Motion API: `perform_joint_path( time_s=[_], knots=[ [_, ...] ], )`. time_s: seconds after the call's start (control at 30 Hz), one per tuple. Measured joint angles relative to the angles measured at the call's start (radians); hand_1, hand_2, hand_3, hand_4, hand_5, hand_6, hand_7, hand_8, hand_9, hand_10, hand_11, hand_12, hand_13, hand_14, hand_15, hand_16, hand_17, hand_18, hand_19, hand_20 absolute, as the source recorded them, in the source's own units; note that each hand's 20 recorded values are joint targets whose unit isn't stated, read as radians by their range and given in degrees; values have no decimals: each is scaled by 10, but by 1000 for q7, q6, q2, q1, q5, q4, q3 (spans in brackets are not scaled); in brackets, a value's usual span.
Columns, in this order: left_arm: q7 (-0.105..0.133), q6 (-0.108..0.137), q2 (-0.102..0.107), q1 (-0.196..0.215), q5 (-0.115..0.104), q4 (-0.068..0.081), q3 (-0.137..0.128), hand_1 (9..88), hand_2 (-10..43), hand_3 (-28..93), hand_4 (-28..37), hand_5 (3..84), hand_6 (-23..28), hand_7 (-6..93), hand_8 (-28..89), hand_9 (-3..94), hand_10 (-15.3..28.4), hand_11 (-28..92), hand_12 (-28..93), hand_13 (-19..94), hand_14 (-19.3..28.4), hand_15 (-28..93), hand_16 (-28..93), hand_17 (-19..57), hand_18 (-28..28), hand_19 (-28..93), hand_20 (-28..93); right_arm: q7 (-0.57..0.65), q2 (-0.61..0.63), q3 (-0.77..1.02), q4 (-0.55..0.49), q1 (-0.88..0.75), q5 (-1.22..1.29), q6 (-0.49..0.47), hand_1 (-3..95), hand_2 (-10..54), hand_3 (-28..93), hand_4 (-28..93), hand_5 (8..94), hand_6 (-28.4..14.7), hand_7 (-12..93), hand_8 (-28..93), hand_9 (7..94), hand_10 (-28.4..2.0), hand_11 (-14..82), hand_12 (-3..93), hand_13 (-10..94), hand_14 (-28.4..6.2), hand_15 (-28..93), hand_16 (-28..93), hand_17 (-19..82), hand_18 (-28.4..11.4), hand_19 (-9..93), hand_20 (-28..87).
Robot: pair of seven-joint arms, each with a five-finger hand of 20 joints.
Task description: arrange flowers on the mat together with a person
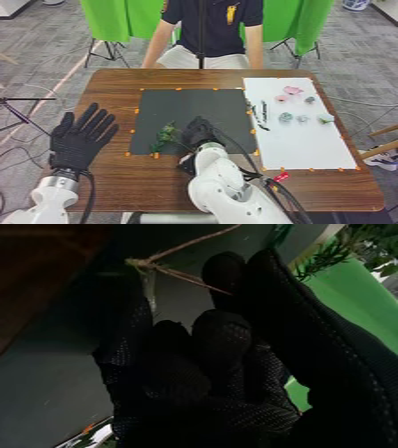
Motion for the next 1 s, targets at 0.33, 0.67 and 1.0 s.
perform_joint_path(
  time_s=[0.33, 0.67, 1.0],
  knots=[
    [-6, 0, 2, -10, -1, 6, 8, 264, 147, 714, -283, 433, 84, 121, -93, 358, 157, 196, 105, 269, 158, 331, -45, -74, 155, 338, 148, 1, -19, 1, 15, -1, -9, 22, 494, -95, 730, -171, 651, -44, 451, 126, 756, -137, 598, 511, 709, -160, 797, 539, 428, -275, 932, 328],
    [-8, -17, 1, -7, 3, 15, 1, 273, 140, 710, -283, 428, 83, 120, -92, 358, 157, 193, 106, 271, 158, 330, -45, -74, 155, 336, 148, -1, -4, 0, -2, -8, 0, 23, 448, -95, 750, -169, 648, -66, 290, 47, 752, -144, 626, 466, 707, -164, 799, 536, 424, -276, 932, 324],
    [-8, -19, -4, -7, 3, 17, 0, 280, 136, 709, -283, 425, 83, 119, -91, 357, 157, 195, 107, 272, 159, 329, -44, -74, 155, 336, 148, -29, 26, -8, -40, -27, 20, 25, 387, -95, 805, -181, 584, -104, 127, -95, 749, -148, 612, 441, 705, -164, 791, 532, 425, -277, 932, 317]
  ],
)
